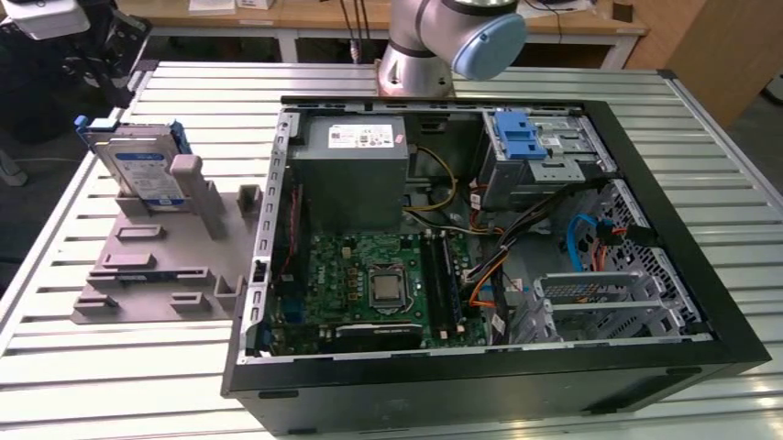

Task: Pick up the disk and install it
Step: 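Reach for the disk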

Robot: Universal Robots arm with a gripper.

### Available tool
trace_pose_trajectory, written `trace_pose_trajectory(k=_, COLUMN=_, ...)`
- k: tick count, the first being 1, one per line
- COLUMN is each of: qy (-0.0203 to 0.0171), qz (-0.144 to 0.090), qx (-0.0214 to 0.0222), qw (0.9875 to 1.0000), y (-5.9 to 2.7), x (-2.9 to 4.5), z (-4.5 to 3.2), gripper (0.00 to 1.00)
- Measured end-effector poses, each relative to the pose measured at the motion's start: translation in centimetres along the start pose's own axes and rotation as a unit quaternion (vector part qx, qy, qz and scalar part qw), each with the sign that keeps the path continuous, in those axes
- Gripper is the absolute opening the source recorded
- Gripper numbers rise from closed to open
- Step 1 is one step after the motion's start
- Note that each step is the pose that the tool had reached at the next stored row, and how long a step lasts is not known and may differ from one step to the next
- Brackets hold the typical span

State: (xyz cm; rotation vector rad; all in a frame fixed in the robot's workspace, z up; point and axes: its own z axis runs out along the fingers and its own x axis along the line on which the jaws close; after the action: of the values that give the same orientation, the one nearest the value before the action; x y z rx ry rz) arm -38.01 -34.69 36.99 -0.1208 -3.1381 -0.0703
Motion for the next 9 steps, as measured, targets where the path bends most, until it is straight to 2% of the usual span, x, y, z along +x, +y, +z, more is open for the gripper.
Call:
trace_pose_trajectory(k=5, qy=0.0000, qz=0.000, qx=0.0000, qw=1.0000, y=0.11, x=1.24, z=0.11, gripper=0.11)
trace_pose_trajectory(k=9, qy=0.0000, qz=0.000, qx=0.0000, qw=1.0000, y=0.16, x=1.87, z=0.18, gripper=0.11)
